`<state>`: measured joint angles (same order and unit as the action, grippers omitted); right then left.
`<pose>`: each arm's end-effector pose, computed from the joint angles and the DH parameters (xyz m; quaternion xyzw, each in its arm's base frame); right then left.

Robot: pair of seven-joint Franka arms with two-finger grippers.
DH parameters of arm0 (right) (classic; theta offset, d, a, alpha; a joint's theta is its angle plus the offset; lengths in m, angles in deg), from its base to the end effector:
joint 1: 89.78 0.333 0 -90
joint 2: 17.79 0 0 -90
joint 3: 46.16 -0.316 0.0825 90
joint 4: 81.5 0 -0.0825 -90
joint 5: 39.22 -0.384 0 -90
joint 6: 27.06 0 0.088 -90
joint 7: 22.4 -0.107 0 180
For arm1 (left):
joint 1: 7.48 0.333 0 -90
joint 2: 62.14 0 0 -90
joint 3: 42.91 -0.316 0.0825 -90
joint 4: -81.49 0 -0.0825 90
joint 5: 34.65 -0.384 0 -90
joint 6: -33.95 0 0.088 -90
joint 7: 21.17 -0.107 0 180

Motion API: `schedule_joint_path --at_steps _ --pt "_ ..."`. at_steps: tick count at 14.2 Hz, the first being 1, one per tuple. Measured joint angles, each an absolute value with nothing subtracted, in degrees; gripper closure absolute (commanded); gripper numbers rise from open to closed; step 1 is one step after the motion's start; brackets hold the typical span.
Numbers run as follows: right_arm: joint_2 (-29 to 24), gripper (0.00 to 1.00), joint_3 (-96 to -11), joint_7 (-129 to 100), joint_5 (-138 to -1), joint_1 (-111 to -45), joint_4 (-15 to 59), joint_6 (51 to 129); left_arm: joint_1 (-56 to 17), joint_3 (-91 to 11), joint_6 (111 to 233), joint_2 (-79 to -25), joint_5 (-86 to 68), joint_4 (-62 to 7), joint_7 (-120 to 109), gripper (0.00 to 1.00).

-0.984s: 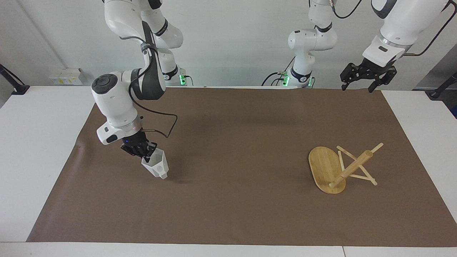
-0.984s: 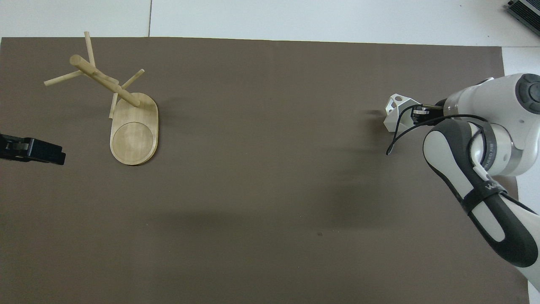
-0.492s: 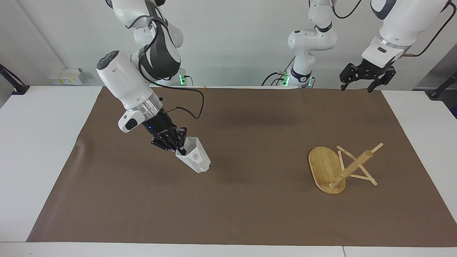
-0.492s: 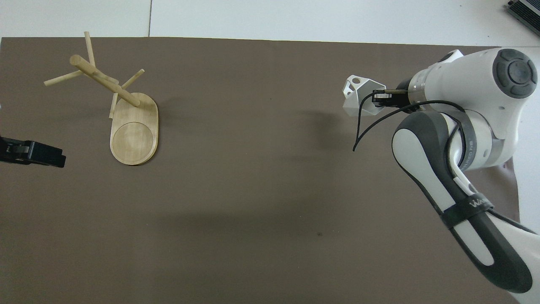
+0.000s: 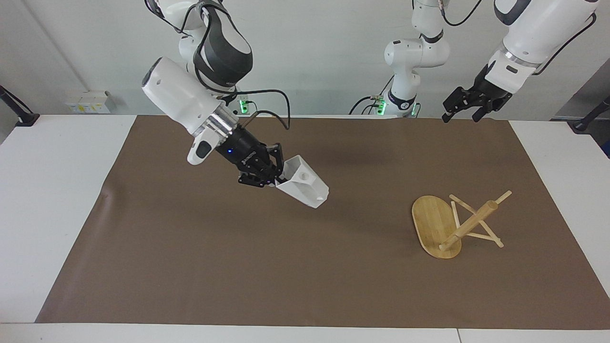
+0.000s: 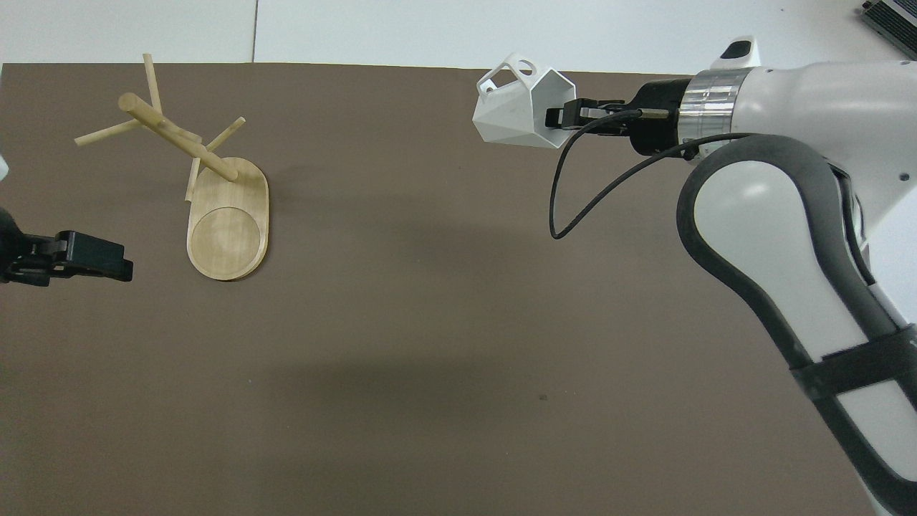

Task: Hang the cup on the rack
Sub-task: 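Lift the cup with the right gripper toward the wooden rack, then hold the cup with the right gripper while the left gripper grasps it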

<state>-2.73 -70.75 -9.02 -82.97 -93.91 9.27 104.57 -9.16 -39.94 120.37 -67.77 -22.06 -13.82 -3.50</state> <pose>0.6397 0.2195 0.5549 -0.8997 -0.0723 -0.1866 0.3880 0.5126 -0.0676 0.6309 0.9878 0.1092 -0.0485 0.0996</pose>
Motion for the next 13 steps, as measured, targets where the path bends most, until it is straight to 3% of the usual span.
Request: schedule_joint_path --at_steps 5,13 --pt "-2.73 1.0 -76.14 7.02 -95.58 -93.93 8.81 104.53 -9.2 -38.76 121.04 -62.83 -13.48 -10.42 19.84 0.0" --pt "-3.73 1.0 -81.13 22.98 -96.64 -93.9 8.22 98.87 -9.21 -38.54 121.6 -57.33 -4.31 -3.84 57.02 0.0"
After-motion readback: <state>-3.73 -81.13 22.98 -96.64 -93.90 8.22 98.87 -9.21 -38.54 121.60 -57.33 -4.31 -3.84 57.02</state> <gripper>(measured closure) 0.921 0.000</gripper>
